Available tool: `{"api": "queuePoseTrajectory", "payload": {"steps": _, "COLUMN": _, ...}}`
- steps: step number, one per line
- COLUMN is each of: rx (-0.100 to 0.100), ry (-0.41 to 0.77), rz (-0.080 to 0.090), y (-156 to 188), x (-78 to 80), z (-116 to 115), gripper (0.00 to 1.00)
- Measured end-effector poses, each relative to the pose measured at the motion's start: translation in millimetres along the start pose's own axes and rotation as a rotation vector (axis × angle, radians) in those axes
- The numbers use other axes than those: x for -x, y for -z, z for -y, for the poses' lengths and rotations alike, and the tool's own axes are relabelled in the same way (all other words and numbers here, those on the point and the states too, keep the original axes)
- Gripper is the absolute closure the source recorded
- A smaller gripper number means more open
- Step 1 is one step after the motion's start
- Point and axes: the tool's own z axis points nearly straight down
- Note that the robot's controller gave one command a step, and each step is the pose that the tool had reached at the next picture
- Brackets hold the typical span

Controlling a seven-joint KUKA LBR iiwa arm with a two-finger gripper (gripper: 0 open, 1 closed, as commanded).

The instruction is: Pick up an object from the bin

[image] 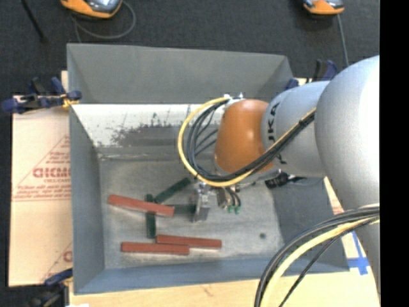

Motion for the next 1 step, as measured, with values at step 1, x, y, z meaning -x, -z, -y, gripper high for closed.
{"api": "queuePoseTrajectory", "payload": {"steps": 1, "rx": 0.001, "ry": -0.003, "rz": 0.008, "y": 170.8, "x": -6.2, "z": 19.9, "gripper": 1.0}}
